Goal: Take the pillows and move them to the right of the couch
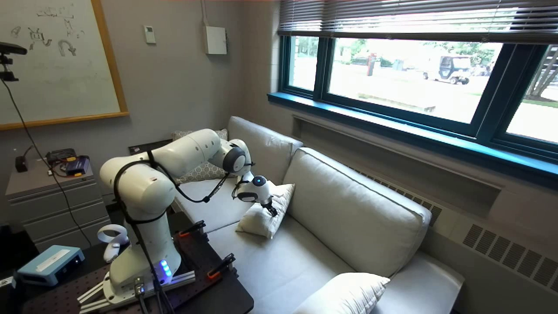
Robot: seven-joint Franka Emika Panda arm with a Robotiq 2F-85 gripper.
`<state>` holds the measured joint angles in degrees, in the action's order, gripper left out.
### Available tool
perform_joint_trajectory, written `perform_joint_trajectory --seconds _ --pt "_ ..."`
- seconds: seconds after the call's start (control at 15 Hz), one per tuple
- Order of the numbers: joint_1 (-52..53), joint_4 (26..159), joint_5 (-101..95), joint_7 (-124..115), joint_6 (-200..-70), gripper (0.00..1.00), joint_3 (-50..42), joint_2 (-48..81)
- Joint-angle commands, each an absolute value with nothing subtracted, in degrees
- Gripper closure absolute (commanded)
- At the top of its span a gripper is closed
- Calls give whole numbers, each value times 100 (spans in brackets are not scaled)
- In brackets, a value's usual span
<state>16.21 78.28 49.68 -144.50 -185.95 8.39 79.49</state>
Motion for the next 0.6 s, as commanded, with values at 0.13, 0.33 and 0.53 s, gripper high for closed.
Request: perform_joint_trajectory --seconds 0.13,0.33,0.53 --pt "2210 7939 5055 -14837 -18747 0 199 7782" --pt "2237 8058 4881 -14566 -18672 0 92 7646" --pt "2224 7861 4928 -14607 -18705 0 143 7820"
